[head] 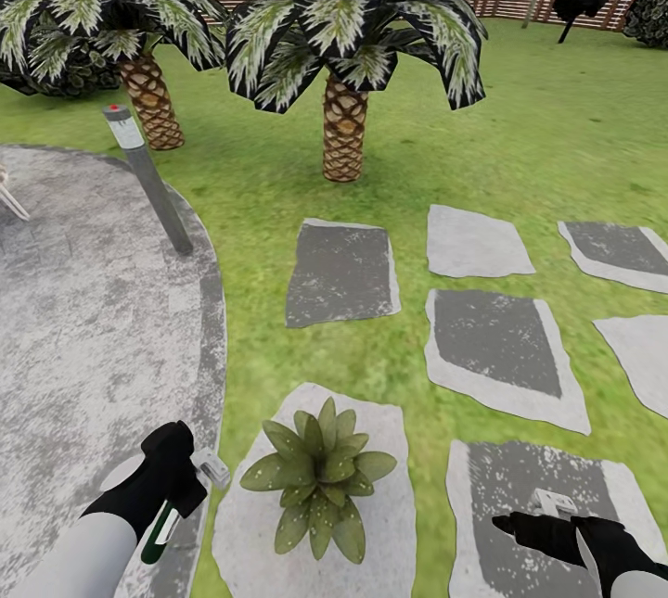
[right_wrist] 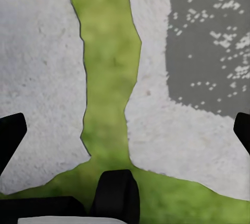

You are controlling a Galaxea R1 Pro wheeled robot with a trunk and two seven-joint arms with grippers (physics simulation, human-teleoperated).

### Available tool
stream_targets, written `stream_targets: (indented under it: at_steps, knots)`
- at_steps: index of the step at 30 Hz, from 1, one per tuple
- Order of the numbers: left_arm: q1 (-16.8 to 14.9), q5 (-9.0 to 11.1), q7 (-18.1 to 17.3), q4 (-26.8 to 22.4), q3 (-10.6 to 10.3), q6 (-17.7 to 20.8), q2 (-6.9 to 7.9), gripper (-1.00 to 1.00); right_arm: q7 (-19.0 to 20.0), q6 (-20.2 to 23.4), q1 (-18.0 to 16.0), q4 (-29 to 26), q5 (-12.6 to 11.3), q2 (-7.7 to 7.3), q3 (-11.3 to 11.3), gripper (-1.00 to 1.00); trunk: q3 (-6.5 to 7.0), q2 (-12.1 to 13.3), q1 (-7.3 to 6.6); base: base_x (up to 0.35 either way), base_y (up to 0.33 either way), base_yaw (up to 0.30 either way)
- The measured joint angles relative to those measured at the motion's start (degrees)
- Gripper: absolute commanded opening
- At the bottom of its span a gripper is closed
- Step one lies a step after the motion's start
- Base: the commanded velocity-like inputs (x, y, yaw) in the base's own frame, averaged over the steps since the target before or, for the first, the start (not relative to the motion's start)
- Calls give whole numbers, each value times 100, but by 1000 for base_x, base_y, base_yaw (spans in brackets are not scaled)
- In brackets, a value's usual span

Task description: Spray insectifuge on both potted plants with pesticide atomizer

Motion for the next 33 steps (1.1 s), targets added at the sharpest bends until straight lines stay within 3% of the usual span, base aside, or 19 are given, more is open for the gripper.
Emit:
stream_targets:
  at_steps: [7,11,15,22,33]
  knots:
    - [35,-7,0,36,-3,-16,58,-100,1,0,0,0,0,0,0,100,0,0,0,0,0,0]
    - [36,-1,0,474,-26,-10,107,-100,1,0,0,1,0,0,0,100,0,0,0,0,0,0]
    - [35,4,0,548,-14,-17,107,-100,1,0,0,0,0,0,0,100,0,0,0,0,0,-3]
    - [33,10,1,135,-13,-22,82,-100,3,0,2,1,-2,-1,0,100,0,0,0,0,0,-234]
    - [26,50,1,40,-3,-22,82,-100,2,0,1,0,-1,-1,0,100,0,0,0,0,0,-248]
